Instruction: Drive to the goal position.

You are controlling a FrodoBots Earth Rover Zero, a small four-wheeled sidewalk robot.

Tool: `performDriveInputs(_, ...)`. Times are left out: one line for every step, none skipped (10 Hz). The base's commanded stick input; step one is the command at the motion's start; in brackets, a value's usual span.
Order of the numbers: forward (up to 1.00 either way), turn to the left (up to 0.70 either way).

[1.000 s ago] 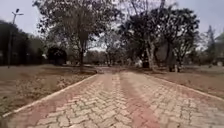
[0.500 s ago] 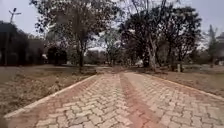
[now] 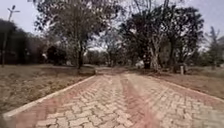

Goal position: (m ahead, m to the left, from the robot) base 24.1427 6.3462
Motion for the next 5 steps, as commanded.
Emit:
performDriveInputs(0.7,0.0)
performDriveInputs(0.7,0.0)
performDriveInputs(0.7,0.0)
performDriveInputs(0.7,0.0)
performDriveInputs(0.7,0.0)
